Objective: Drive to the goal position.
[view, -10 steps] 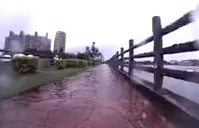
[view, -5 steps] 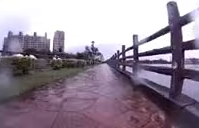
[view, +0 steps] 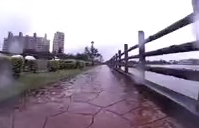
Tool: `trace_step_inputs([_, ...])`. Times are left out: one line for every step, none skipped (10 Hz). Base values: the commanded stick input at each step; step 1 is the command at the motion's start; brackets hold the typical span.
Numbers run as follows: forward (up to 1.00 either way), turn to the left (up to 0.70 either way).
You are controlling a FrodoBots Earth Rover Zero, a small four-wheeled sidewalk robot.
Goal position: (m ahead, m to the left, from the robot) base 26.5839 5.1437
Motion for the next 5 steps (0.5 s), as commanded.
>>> trace_step_inputs([1.00, 0.00])
trace_step_inputs([1.00, 0.00])
trace_step_inputs([1.00, 0.00])
trace_step_inputs([1.00, 0.00])
trace_step_inputs([1.00, 0.00])
